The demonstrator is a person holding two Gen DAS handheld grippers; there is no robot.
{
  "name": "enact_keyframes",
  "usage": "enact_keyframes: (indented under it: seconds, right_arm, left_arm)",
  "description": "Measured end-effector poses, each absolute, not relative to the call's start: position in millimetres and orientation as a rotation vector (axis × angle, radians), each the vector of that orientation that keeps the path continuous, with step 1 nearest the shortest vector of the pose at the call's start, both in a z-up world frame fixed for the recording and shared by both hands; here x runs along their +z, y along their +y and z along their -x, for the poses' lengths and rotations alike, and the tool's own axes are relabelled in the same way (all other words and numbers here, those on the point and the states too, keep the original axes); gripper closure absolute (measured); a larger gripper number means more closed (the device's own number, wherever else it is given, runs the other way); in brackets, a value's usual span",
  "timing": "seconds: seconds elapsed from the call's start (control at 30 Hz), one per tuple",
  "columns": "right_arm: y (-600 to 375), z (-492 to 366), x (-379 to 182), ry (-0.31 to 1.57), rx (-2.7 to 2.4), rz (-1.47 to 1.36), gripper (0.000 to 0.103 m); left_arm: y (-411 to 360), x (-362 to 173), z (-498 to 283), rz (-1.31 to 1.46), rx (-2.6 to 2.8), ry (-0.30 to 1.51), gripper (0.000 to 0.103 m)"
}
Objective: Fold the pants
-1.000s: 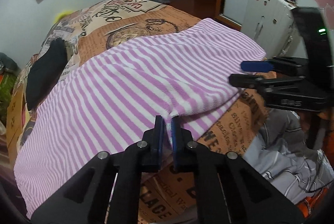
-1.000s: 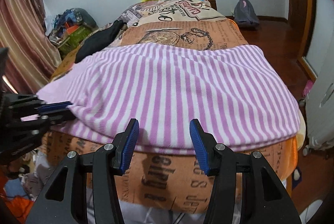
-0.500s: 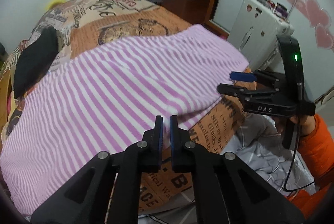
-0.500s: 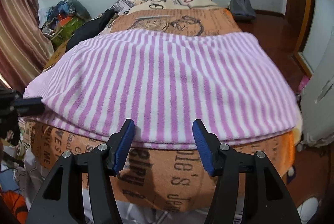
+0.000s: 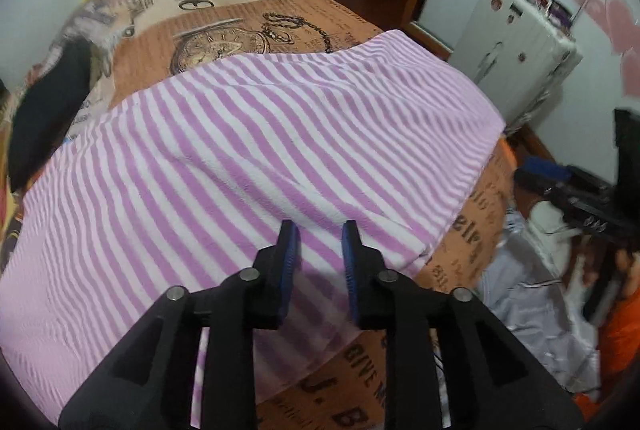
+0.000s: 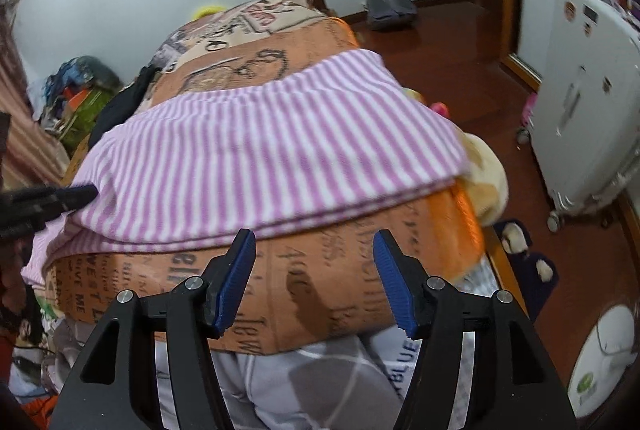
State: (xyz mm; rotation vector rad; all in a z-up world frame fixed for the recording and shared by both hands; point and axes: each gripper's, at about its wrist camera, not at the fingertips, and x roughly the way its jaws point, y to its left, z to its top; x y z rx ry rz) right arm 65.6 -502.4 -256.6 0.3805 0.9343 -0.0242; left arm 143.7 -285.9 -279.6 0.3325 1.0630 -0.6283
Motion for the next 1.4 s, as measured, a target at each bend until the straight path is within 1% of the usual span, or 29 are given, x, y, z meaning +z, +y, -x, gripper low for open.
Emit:
enact_keyframes:
  seconds: [0.03, 0.07, 0.13, 0.17, 0.23, 0.4, 0.5, 0.57, 0.67, 0.77, 0.93, 0.97, 1.03, 1.13, 1.23, 1.4]
  right_arm:
    - [-505, -64, -258, 0.938, -0.034, -0.385, 0.046]
    - [-508, -62, -259, 0.94, -0.043, -0.39, 0.046]
    - [-515, -59, -262, 0.946, -0.062, -0.408, 0.046]
    - [-519, -59, -264, 0.95, -0.071, -0.42, 0.046]
    - [-524, -59, -266, 0.954, -0.085, -0.445, 0.046]
    - [-519, -59, -263, 0.945, -0.071, -0.442, 0.046]
    - [-515, -62, -265, 0.947, -0.053, -0.438, 0.044]
    - [-511, -64, -265, 0.943, -0.046, -0.433, 0.043]
    - [-511, -65, -265, 0.935, -0.04, -0.425, 0.043]
    - [-516, -66, -267, 0.926, -0.063, -0.424, 0.043]
    - [-540, -72, -274, 0.914, -0.141, -0.407, 0.042]
    - [-546, -74, -275, 0.91, -0.154, -0.408, 0.042]
    - [-559, -77, -278, 0.896, -0.177, -0.419, 0.042]
    - [-578, -84, -285, 0.885, -0.195, -0.466, 0.042]
    - [-592, -94, -293, 0.884, -0.196, -0.517, 0.042]
    - [-597, -105, -304, 0.89, -0.156, -0.563, 0.043]
  left_arm:
    - [-290, -279, -138, -0.36, -0.633, 1.043, 0.072]
    - [-293, -278, -132, -0.376, -0.656, 1.038, 0.071]
    - [-297, -276, -123, -0.378, -0.706, 1.045, 0.063]
    - [-300, -276, -121, -0.384, -0.709, 1.043, 0.062]
    - [-301, -273, -118, -0.394, -0.703, 1.041, 0.062]
    - [-300, -253, -134, -0.309, -0.673, 1.028, 0.062]
    - [-302, -246, -148, -0.304, -0.623, 0.996, 0.056]
    - [-301, -246, -156, -0.293, -0.601, 0.997, 0.055]
    - [-301, -248, -169, -0.291, -0.572, 0.998, 0.054]
    - [-300, -257, -178, -0.314, -0.525, 0.992, 0.051]
    - [-293, -281, -190, -0.296, -0.49, 1.046, 0.05]
    - [-295, -282, -188, -0.31, -0.49, 1.033, 0.049]
    - [-300, -284, -183, -0.343, -0.492, 1.017, 0.042]
    - [-306, -288, -177, -0.376, -0.486, 0.995, 0.036]
    - [-308, -289, -175, -0.375, -0.486, 0.99, 0.033]
    - [-308, -289, -176, -0.379, -0.491, 0.99, 0.032]
